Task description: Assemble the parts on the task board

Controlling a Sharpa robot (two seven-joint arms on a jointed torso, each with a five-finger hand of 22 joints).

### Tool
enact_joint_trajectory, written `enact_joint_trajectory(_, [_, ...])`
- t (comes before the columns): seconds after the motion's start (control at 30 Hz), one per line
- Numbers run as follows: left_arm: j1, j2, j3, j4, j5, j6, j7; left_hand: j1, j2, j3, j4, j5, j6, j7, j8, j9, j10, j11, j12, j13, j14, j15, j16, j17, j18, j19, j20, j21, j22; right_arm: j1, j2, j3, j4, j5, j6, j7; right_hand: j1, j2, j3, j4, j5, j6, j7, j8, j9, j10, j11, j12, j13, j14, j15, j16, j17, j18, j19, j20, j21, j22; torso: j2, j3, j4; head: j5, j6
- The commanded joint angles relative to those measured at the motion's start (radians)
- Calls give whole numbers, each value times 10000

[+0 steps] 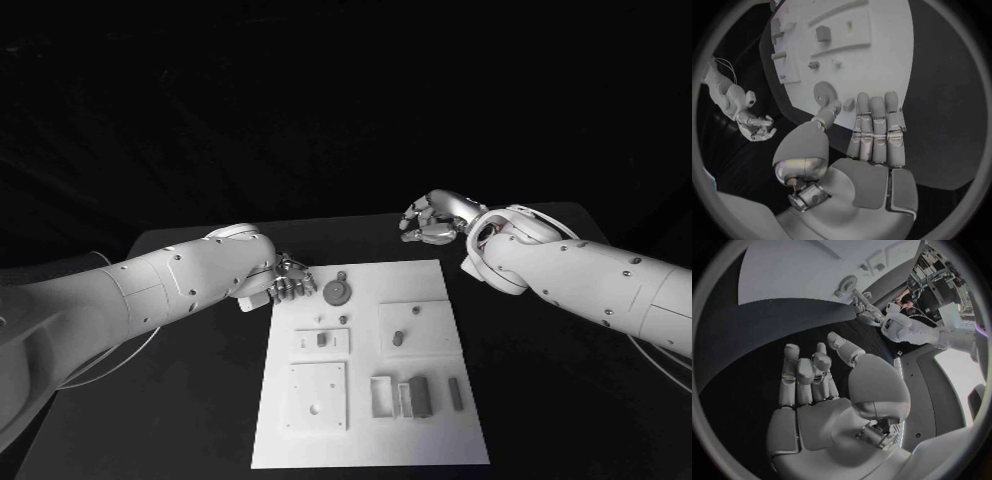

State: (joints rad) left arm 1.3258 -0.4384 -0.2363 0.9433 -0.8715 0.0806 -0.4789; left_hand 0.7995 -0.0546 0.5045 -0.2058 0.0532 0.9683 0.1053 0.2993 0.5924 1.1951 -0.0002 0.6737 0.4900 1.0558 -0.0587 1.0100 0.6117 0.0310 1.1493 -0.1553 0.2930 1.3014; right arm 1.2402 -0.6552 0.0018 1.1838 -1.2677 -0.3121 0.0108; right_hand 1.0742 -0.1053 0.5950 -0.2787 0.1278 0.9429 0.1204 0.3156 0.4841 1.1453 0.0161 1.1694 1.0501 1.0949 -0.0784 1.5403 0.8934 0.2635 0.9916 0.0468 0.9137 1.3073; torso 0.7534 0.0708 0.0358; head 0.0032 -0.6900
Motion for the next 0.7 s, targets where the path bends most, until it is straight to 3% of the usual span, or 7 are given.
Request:
enact_joint_trajectory(0.03, [-8, 36, 5, 27, -66, -116, 120, 29, -94, 35, 63, -6, 15, 32, 27, -20, 18, -7, 33, -13, -1, -5, 36, -17, 100, 70, -9, 30, 21, -5, 16, 7, -1, -12, 147, 12, -42, -22, 16, 33, 42, 0, 54, -45, -13, -50, -18, -17, -2, 10, -87, -56, -15, -17, -29, 4, -53, 160, 2, 0, -3, -8, 13])
enact_joint_trajectory(0.53, [-19, 38, 6, -38, 388, -75, 175, 512, 455, 219, -174, 2, 0, 39, 105, -123, -4, 1, 60, -41, -29, -1, 107, -131, 83, 50, -5, 17, 110, -5, 28, 7, -3, -12, 297, -14, -52, -20, 12, 40, 41, 6, 55, -45, -9, -51, -16, -14, -1, 9, -84, -55, -16, -17, -30, 6, -54, 161, 3, 2, -5, -34, 20])
enact_joint_trajectory(0.7, [-24, 41, 6, -96, 489, -89, 342, 637, 514, 256, -238, -7, -4, 46, 125, -144, -12, 8, 63, -49, -39, 6, 121, -156, 76, 44, 1, 9, 125, -5, 17, 6, 1, -12, 354, -2, -55, -19, 11, 42, 41, 7, 55, -46, -8, -52, -16, -13, -1, 9, -83, -54, -16, -17, -30, 6, -55, 161, 0, 3, -4, -36, 15])
